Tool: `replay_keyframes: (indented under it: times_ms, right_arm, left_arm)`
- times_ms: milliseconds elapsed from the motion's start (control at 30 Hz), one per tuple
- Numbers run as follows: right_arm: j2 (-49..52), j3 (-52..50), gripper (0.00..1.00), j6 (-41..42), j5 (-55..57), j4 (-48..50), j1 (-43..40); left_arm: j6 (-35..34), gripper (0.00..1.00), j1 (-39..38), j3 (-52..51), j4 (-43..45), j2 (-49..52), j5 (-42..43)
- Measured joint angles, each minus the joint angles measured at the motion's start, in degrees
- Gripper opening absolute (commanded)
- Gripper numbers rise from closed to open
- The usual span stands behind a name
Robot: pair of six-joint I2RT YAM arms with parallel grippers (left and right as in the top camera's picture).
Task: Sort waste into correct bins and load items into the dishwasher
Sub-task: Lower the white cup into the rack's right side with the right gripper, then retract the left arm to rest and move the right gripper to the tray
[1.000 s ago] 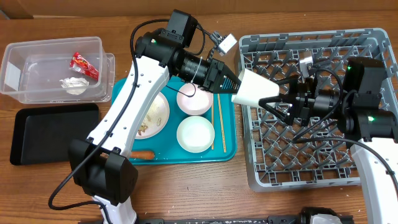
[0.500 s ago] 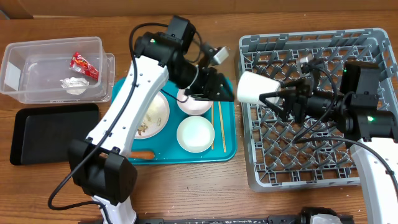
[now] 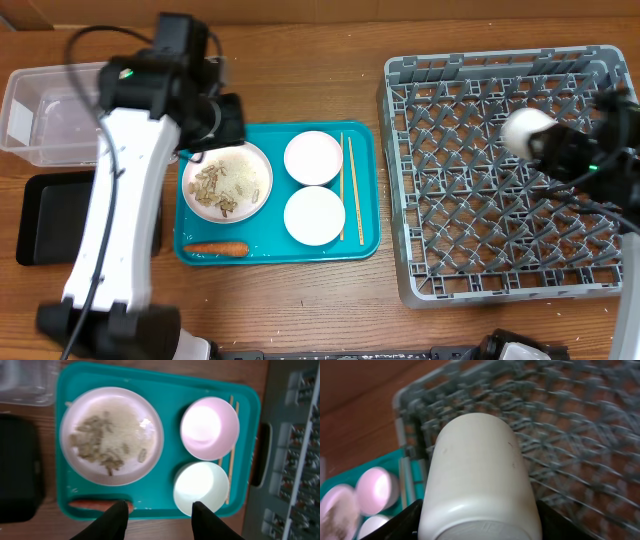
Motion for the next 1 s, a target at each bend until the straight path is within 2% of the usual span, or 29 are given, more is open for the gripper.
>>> replay_keyframes:
  times_ms: [267, 533, 600, 767, 800, 833, 1000]
  right_arm:
    - [4.3, 0.0, 0.38, 5.3, 13.1, -6.2, -12.9]
    - [12.3, -0.3, 0.40, 7.6, 16.4, -9.9, -16.8]
    - [13.6, -1.0, 0.45, 7.8, 16.4, -10.2, -16.8]
    - [16.3, -2.0, 0.69, 8.2, 16.4, -10.6, -16.8]
    - [16.6, -2.1, 0.75, 8.4, 16.4, -10.6, -16.9]
    - [16.7, -2.1, 0.88, 8.4, 16.4, -10.6, -16.9]
    - [16.7, -2.1, 0.96, 8.5, 16.0, -10.6, -16.9]
  left_arm:
    - [-4.3, 0.44, 2.4, 0.0, -0.6, -4.2, -7.0]
    - [-4.4, 0.44, 2.4, 0.0, -0.6, -4.2, -8.0]
    - [-4.4, 0.45, 2.4, 0.0, -0.6, -4.2, -8.2]
    - [-4.5, 0.47, 2.4, 0.0, -0.9, -4.2, -8.2]
    - [-4.5, 0.48, 2.4, 0.0, -1.0, -4.2, -8.2]
    - [-4.5, 0.52, 2.4, 0.0, -1.0, -4.2, -8.3]
    - [-4.7, 0.56, 2.4, 0.0, -1.1, -4.2, -8.4]
